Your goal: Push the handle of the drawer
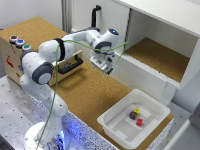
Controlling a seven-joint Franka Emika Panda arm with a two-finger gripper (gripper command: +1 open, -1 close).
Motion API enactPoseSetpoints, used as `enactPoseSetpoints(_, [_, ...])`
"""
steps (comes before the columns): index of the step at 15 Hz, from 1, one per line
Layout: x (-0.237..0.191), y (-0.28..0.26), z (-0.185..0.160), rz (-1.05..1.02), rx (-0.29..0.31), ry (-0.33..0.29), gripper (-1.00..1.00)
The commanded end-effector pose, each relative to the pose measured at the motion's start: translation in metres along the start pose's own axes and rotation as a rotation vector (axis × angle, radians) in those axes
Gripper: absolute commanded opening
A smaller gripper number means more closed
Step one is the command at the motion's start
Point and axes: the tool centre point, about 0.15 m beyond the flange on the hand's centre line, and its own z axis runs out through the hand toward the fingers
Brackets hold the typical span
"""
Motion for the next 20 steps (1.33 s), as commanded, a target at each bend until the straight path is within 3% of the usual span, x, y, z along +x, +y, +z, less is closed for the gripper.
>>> enactPoseSetpoints(1, [-0.005,-0.067,0.032,-0.012,-0.070,0.052,-1.00])
enactPoseSetpoints(5, [-0.004,-0.098,0.059,-0.002,-0.060,0.022,-1.00])
enactPoseSetpoints(7, [-0.002,-0.113,0.065,0.000,-0.078,0.044,-1.00])
enactPoseSetpoints(11, [0.009,-0.138,0.078,0.022,-0.027,0.062,-1.00])
enactPoseSetpoints(15, [0.023,-0.171,0.074,0.028,-0.075,0.123,-1.00])
enactPoseSetpoints(20, [0.041,-0.211,0.077,-0.020,-0.090,0.136,-1.00])
